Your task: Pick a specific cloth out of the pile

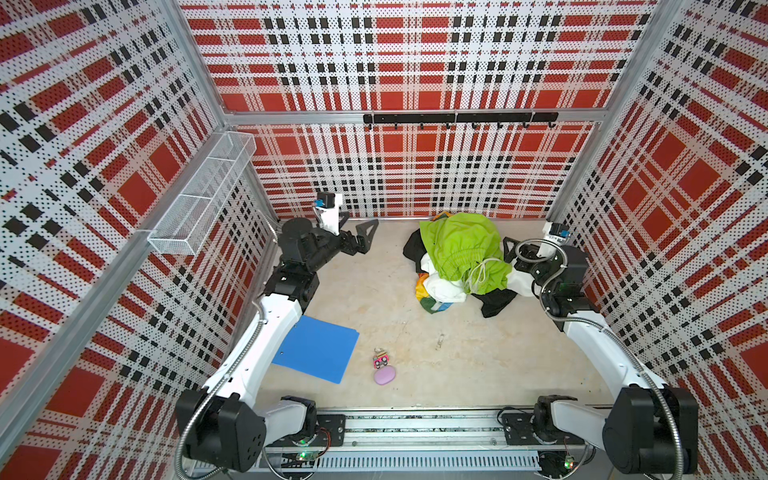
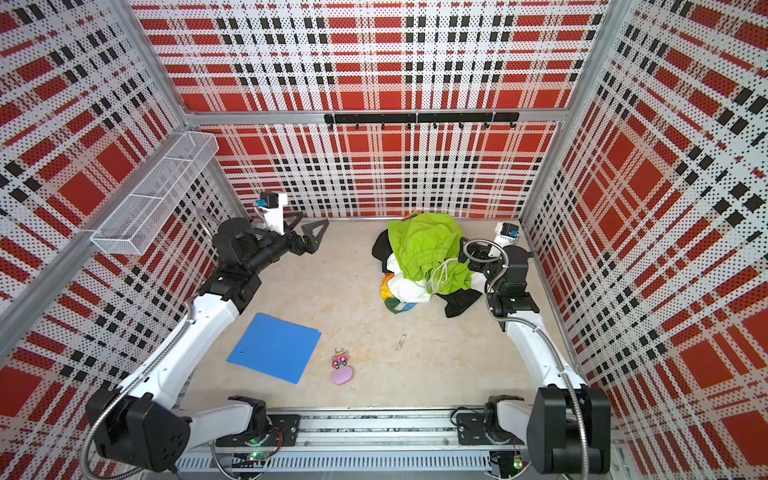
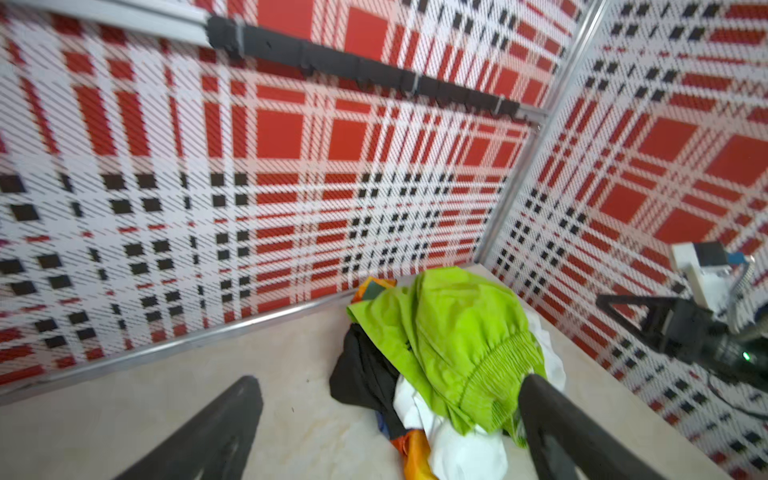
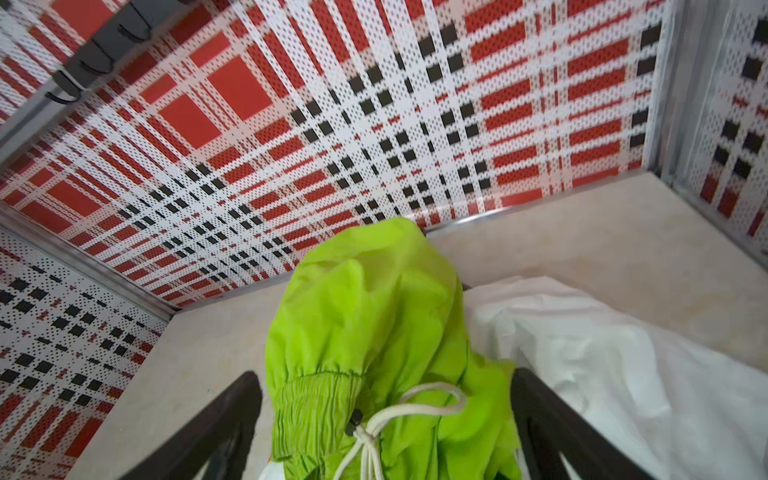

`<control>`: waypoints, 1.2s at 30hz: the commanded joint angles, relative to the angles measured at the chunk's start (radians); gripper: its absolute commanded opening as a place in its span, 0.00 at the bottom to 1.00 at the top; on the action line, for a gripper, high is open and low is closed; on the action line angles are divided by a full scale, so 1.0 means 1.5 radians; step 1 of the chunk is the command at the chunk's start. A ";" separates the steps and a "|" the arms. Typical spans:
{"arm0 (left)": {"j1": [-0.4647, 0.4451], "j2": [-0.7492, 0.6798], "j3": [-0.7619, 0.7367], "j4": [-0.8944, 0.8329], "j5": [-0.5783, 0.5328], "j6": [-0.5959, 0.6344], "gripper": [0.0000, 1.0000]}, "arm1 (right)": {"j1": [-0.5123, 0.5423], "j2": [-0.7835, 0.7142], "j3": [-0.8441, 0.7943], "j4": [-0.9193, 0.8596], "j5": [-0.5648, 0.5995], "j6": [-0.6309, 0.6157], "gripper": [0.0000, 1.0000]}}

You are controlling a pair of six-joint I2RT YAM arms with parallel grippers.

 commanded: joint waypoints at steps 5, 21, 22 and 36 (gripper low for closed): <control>0.002 0.009 -0.017 -0.032 0.080 0.021 0.99 | 0.044 0.028 0.028 -0.097 0.088 0.004 1.00; -0.007 -0.006 -0.019 -0.040 0.097 0.029 0.99 | 0.077 0.061 -0.002 -0.175 0.133 -0.017 1.00; -0.008 -0.007 -0.019 -0.040 0.096 0.030 0.99 | 0.078 0.064 0.003 -0.185 0.143 -0.023 1.00; -0.010 0.006 0.001 -0.066 0.083 0.032 0.99 | 0.180 0.178 0.133 -0.242 0.220 -0.128 1.00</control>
